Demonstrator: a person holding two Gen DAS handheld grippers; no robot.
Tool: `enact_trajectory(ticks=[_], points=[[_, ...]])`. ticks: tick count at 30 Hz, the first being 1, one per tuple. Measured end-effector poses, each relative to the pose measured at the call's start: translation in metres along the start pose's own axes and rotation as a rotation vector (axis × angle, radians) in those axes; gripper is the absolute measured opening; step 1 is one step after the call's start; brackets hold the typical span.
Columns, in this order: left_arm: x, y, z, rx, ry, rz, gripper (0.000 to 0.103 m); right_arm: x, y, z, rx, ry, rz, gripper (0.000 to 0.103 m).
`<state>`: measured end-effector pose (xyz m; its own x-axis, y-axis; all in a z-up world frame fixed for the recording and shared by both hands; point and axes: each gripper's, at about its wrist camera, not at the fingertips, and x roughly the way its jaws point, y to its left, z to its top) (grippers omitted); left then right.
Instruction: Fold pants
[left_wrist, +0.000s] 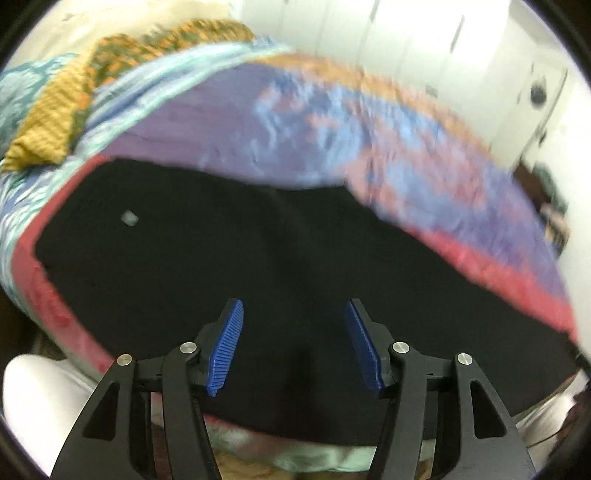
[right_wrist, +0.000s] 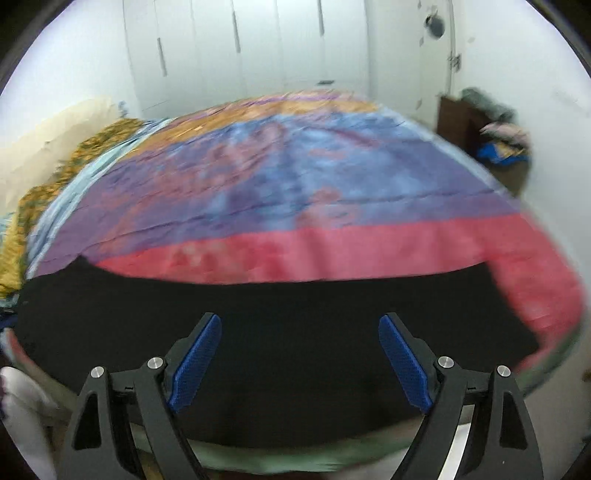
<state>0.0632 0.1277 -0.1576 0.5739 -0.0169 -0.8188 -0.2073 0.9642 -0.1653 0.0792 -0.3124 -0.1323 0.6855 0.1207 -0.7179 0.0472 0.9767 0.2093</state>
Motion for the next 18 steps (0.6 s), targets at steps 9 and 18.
enact_trajectory(ticks=[9,18], points=[[0.010,0.008,-0.026,0.048,0.020,0.075,0.044,0.056,-0.011,-0.029,0.161,0.135,0.152,0.090],[0.011,0.002,-0.030,0.071,-0.001,0.055,0.057,0.057,-0.010,-0.029,0.149,0.127,0.140,0.092]])
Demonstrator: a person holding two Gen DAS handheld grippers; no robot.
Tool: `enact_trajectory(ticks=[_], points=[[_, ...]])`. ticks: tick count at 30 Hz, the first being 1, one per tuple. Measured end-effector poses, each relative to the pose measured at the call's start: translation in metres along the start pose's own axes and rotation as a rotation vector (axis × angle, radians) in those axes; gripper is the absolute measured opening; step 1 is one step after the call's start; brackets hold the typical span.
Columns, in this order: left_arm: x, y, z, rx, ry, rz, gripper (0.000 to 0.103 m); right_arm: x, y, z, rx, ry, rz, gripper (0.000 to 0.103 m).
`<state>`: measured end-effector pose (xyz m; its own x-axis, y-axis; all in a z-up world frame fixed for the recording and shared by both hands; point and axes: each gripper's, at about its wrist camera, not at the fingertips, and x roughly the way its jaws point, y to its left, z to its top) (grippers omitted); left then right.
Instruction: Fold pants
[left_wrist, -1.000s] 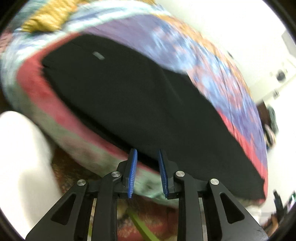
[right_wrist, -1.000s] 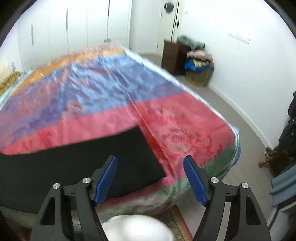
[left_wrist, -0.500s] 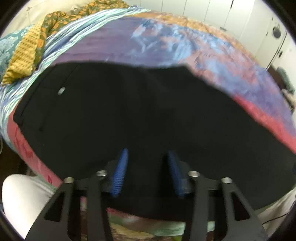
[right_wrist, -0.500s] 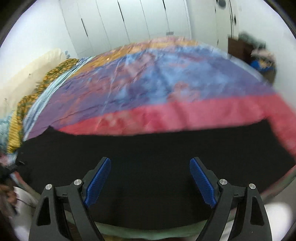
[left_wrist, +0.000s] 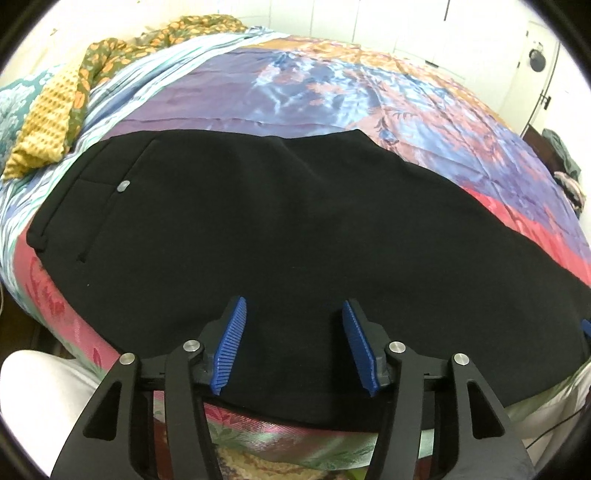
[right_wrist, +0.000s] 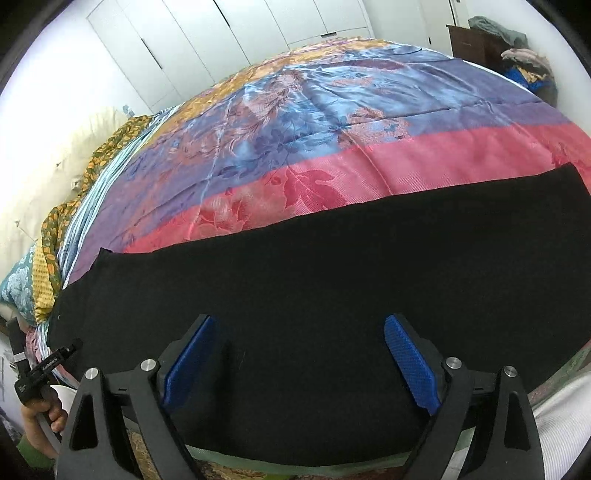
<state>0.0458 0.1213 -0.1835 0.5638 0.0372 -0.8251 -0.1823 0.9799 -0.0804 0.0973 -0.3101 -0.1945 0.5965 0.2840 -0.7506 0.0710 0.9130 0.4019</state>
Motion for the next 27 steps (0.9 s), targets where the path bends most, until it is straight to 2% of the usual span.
enact_trajectory(ticks=[6,10,15,20,22,24,27], points=[[0.000,0.000,0.000,-0.002,-0.002,-0.005,0.057,-0.010,-0.006,0.001,0.037,-0.040,0.038,0.092],[-0.001,0.001,0.000,-0.006,0.000,-0.007,0.057,-0.032,-0.033,0.012,0.169,-0.102,0.084,0.092],[0.000,0.001,0.000,-0.006,0.001,-0.005,0.058,-0.093,-0.114,0.033,0.382,-0.226,0.077,0.092],[0.000,-0.001,0.000,-0.006,-0.001,0.005,0.060,-0.167,-0.212,0.039,0.568,-0.341,-0.028,0.092],[0.000,-0.003,-0.001,0.003,-0.002,0.013,0.062,-0.181,-0.240,0.035,0.641,-0.334,-0.029,0.092],[0.001,-0.006,-0.001,0.013,-0.002,0.020,0.064,-0.181,-0.260,0.028,0.702,-0.271,0.018,0.092],[0.001,-0.008,-0.001,0.022,-0.002,0.028,0.065,-0.167,-0.264,0.019,0.738,-0.192,0.122,0.091]])
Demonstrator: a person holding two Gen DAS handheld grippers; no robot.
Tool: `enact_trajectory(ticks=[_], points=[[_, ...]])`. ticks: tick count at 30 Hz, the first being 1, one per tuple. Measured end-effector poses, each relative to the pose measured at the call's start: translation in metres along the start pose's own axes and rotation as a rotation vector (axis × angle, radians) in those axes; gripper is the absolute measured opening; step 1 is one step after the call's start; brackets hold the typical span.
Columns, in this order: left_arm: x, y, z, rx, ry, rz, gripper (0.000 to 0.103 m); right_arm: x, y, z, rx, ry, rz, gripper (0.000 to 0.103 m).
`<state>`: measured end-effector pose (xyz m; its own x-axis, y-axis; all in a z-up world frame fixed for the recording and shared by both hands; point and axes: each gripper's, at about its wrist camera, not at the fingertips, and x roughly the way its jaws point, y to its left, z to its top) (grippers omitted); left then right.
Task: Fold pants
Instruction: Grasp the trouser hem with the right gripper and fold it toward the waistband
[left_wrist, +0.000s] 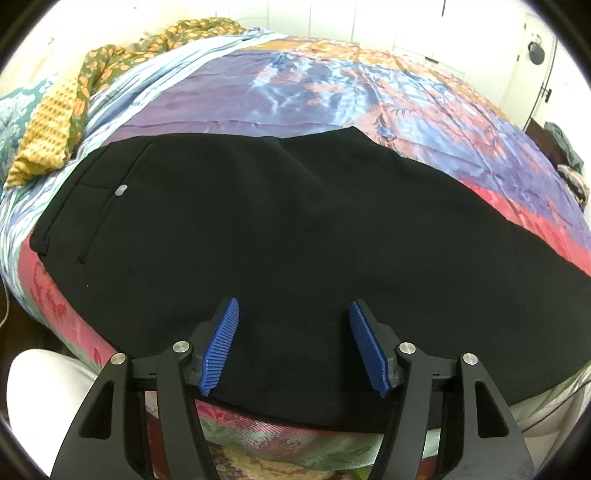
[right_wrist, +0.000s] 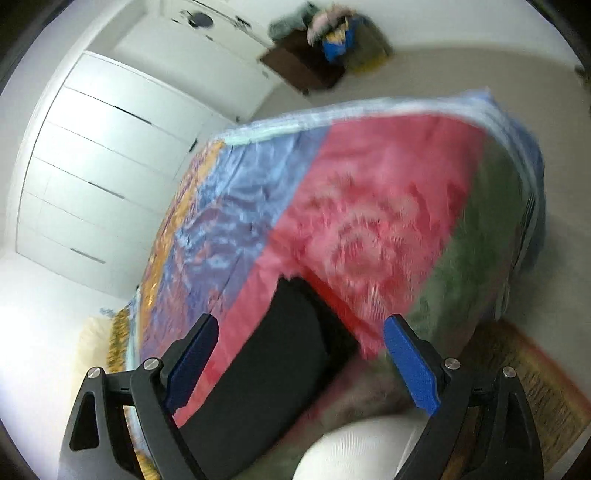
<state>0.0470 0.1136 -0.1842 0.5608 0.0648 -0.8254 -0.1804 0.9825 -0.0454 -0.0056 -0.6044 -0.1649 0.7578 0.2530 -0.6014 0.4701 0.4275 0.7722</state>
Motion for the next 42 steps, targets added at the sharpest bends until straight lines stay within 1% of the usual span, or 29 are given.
enact_trajectory(ticks=[2,5,10,12,16,17,19,22,24,25,26,29,36,37,38,39,40,41,42], points=[[0.000,0.001,0.000,-0.002,0.001,-0.002,0.065,0.014,-0.005,-0.007,0.033,0.084,0.047,0.091],[-0.001,0.001,0.000,-0.002,0.001,-0.006,0.065,0.033,-0.010,-0.017,0.054,0.149,0.055,0.091],[-0.001,0.001,0.000,-0.002,0.000,-0.006,0.065,0.055,-0.013,-0.016,0.034,0.180,0.034,0.090],[-0.001,0.001,0.000,-0.002,0.000,-0.005,0.065,0.061,-0.015,-0.012,0.015,0.183,0.011,0.090],[-0.001,0.001,0.000,0.000,0.001,-0.005,0.065,0.072,-0.018,-0.004,-0.002,0.178,0.025,0.088],[-0.001,0.001,0.000,-0.001,0.001,-0.005,0.065,0.074,-0.020,-0.003,0.003,0.181,0.037,0.087],[-0.001,0.001,0.000,0.001,0.001,-0.005,0.065,0.077,-0.022,-0.002,0.015,0.193,0.089,0.086],[-0.001,0.001,-0.001,0.002,0.000,-0.002,0.066,0.074,-0.025,-0.004,0.034,0.215,0.185,0.079],[-0.001,0.000,-0.001,0.005,-0.001,0.001,0.068,0.075,-0.024,-0.006,0.024,0.236,0.214,0.077],[-0.001,-0.001,-0.001,0.006,-0.001,0.003,0.068,0.076,-0.022,-0.007,0.015,0.246,0.213,0.076],[-0.001,-0.002,-0.001,0.009,-0.001,0.005,0.069,0.078,-0.021,-0.009,-0.007,0.256,0.182,0.076],[0.000,-0.003,-0.002,0.013,-0.002,0.009,0.069,0.085,-0.016,-0.011,-0.042,0.265,0.125,0.076],[0.000,-0.004,-0.002,0.015,-0.003,0.008,0.070,0.101,-0.005,-0.003,-0.072,0.269,0.049,0.076],[0.000,-0.003,-0.002,0.015,-0.003,0.008,0.070,0.103,-0.005,-0.003,-0.074,0.271,0.033,0.071],[0.000,-0.003,-0.002,0.015,-0.003,0.007,0.070,0.104,-0.004,-0.002,-0.076,0.270,0.012,0.057],[0.000,-0.003,-0.002,0.015,-0.003,0.006,0.070,0.105,-0.004,-0.002,-0.079,0.268,-0.020,0.047],[0.000,-0.003,-0.002,0.015,-0.003,0.006,0.070,0.107,-0.005,-0.001,-0.081,0.266,-0.039,0.024],[0.000,-0.003,-0.002,0.015,-0.003,0.004,0.070,0.108,-0.006,-0.002,-0.077,0.269,-0.044,0.019],[0.000,-0.004,-0.001,0.015,-0.003,0.004,0.070,0.107,-0.007,-0.003,-0.075,0.263,-0.040,0.018]])
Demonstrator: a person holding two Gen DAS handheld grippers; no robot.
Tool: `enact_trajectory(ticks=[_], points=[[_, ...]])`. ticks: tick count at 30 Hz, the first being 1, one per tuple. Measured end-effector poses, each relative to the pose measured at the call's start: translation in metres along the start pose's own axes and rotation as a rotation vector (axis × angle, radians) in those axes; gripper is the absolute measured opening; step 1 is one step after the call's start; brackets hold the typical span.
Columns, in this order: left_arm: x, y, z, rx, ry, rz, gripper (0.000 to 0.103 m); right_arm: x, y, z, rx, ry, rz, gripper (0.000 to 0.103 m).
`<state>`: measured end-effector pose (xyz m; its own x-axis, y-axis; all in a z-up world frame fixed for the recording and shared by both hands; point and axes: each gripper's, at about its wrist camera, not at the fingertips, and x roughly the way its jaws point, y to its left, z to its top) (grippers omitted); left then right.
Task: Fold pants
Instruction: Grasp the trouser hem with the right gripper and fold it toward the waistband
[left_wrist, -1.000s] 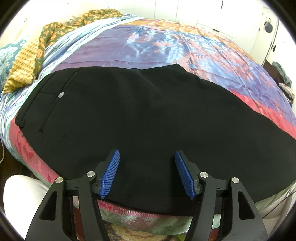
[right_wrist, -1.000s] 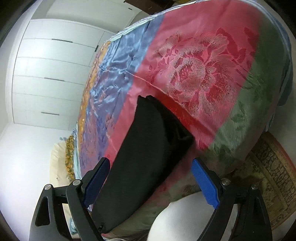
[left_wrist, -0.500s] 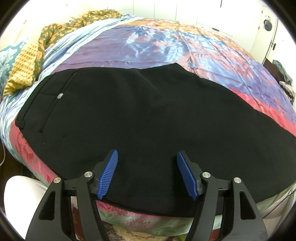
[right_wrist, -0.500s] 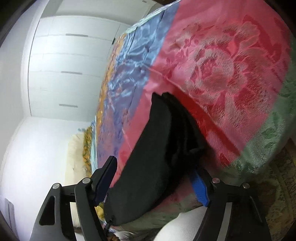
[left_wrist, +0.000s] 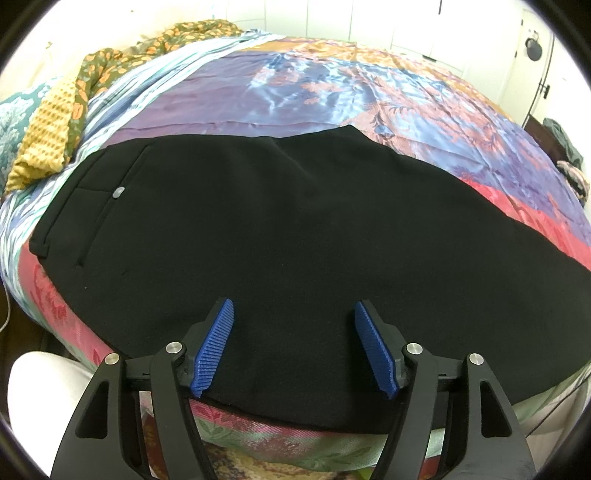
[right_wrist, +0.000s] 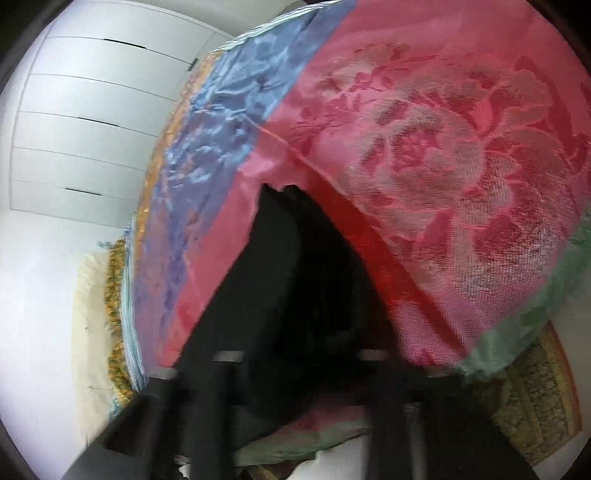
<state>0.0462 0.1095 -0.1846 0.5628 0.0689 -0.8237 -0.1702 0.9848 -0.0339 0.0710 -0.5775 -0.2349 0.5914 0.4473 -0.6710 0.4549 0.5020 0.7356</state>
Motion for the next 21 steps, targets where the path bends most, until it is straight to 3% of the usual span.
enact_trajectory(ticks=[3,12,18,21], points=[[0.000,0.000,0.000,0.000,0.000,0.001,0.070,-0.006,0.013,-0.005,-0.050,-0.027,0.007,0.012],[0.000,0.001,0.002,-0.026,0.001,-0.012,0.071,-0.011,0.089,-0.050,-0.104,-0.038,0.251,0.011],[-0.001,0.006,0.003,-0.052,0.002,-0.036,0.071,0.048,0.169,-0.123,-0.129,0.042,0.404,0.011],[-0.002,0.008,0.003,-0.061,0.002,-0.051,0.071,0.097,0.220,-0.173,-0.197,0.103,0.398,0.011]])
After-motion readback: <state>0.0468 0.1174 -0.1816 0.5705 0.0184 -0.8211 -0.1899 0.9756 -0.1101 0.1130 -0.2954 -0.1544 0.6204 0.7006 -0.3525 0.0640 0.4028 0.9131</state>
